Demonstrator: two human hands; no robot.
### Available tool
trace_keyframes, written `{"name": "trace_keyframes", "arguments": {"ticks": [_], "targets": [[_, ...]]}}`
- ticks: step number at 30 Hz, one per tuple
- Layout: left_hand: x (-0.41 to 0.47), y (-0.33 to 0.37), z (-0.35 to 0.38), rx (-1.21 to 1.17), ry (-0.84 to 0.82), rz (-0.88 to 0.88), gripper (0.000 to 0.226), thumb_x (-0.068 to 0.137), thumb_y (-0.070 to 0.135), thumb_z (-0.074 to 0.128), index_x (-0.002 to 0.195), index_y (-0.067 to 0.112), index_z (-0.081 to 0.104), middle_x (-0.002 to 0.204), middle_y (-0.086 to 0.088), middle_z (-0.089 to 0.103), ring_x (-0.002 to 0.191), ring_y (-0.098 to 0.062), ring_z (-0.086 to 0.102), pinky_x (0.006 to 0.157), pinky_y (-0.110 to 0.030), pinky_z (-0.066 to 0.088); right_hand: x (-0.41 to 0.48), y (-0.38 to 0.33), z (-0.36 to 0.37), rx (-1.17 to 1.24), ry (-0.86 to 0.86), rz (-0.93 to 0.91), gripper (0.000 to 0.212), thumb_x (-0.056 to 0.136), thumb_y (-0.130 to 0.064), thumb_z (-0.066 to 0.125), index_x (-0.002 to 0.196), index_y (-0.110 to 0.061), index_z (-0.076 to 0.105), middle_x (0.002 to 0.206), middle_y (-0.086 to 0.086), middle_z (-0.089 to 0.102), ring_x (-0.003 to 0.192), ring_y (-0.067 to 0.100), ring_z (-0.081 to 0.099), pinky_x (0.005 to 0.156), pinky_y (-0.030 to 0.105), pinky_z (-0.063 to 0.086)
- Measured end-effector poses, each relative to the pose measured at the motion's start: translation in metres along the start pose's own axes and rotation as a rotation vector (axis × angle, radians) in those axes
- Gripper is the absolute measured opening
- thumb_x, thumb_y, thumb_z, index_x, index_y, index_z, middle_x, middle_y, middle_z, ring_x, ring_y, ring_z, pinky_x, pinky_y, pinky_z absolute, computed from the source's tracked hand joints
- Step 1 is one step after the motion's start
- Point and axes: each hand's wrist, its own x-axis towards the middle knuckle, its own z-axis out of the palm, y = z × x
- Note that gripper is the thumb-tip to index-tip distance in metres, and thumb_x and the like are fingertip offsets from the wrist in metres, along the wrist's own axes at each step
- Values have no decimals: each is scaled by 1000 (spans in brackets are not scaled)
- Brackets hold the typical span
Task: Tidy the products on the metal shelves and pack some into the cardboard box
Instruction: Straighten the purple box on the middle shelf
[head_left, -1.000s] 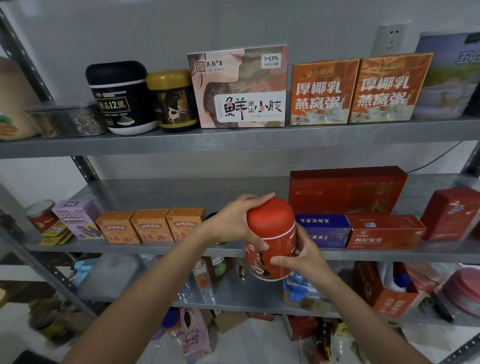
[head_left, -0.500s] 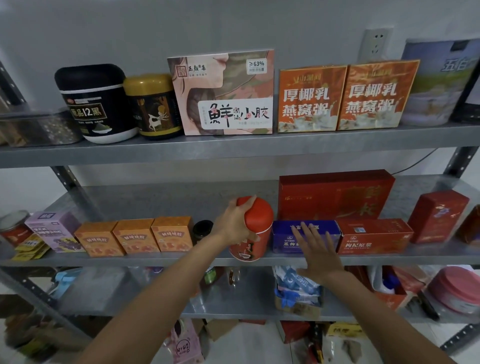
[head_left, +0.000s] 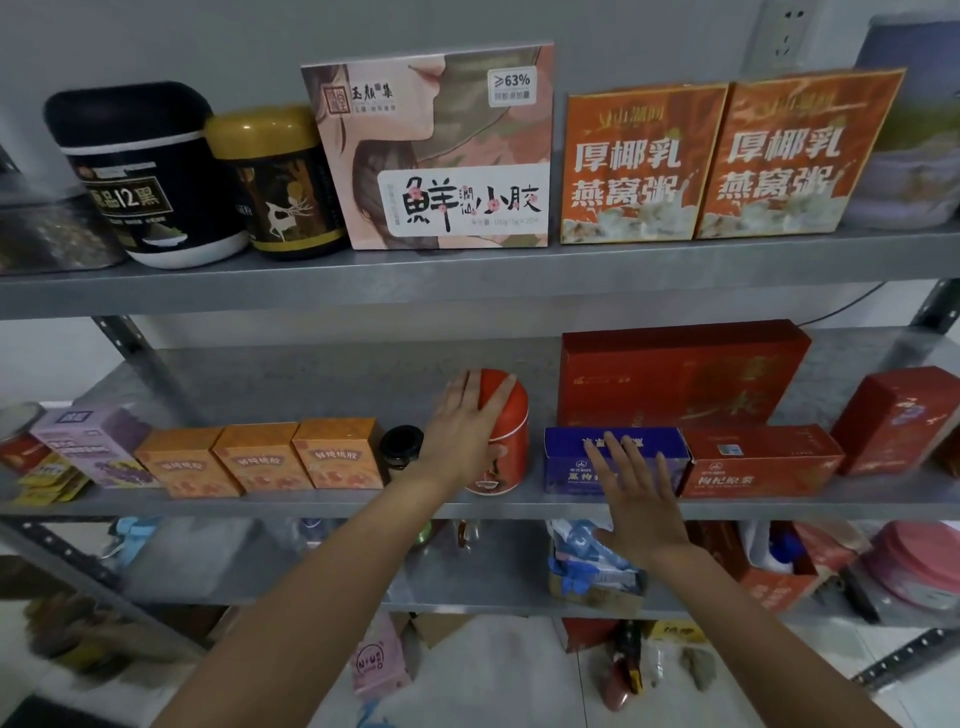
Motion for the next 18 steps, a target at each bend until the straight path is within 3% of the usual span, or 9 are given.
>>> {"name": "trace_keyframes", "arguments": {"ticks": [6,14,18], "targets": [[3,2,0,35,-11,-32,94,92,42,63,156,28,-4,163,-17,-2,150,-35,0,120,-44,6,0,-1,-4,11,-58,4,110,88,-54,57,136,-24,-38,144,2,-41,136,21,-35,100,44,-34],[3,12,-1,81,-4,-91,91,94,43,59,156,24,-5,162,-21,0,149,-38,3,120,-44,6,0,5,-9,0,-62,-36,107,90,-53,56,138,-26,-36,156,3,-30,145,24,-25,111,46,-18],[4,15,-6,110,-21,-95,87,96,42,56,156,21,-4,161,-24,3,149,-39,4,121,-43,6,-1,7,-13,-24,-55,-75,104,90,-51,57,148,-26,-25,160,3,-22,148,25,-17,117,49,-8]]}}
